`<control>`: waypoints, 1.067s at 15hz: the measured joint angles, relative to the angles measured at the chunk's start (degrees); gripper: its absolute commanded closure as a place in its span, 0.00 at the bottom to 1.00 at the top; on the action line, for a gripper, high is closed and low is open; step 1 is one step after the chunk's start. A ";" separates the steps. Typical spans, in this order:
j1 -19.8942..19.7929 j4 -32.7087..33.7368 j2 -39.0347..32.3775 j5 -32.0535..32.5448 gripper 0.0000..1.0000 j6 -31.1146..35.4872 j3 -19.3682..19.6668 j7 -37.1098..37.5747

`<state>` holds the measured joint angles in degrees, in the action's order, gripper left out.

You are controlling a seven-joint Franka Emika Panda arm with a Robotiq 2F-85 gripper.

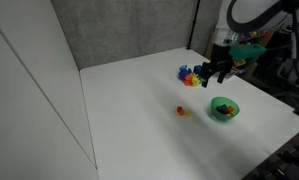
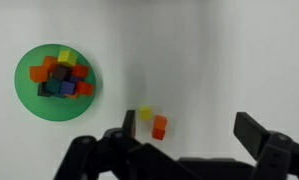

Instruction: Put the yellow object inside the bowl

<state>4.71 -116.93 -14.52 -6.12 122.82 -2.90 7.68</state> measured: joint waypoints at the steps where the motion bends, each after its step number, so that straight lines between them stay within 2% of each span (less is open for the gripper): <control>1: 0.18 0.66 -1.63 0.78 0.00 0.90 0.00 0.00; 9: 0.67 2.82 -13.82 6.43 0.00 12.69 0.87 0.00; 16: 1.88 5.90 -23.47 6.59 0.00 20.04 2.41 1.85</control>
<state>6.59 -111.03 -37.99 0.47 142.86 -0.49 9.53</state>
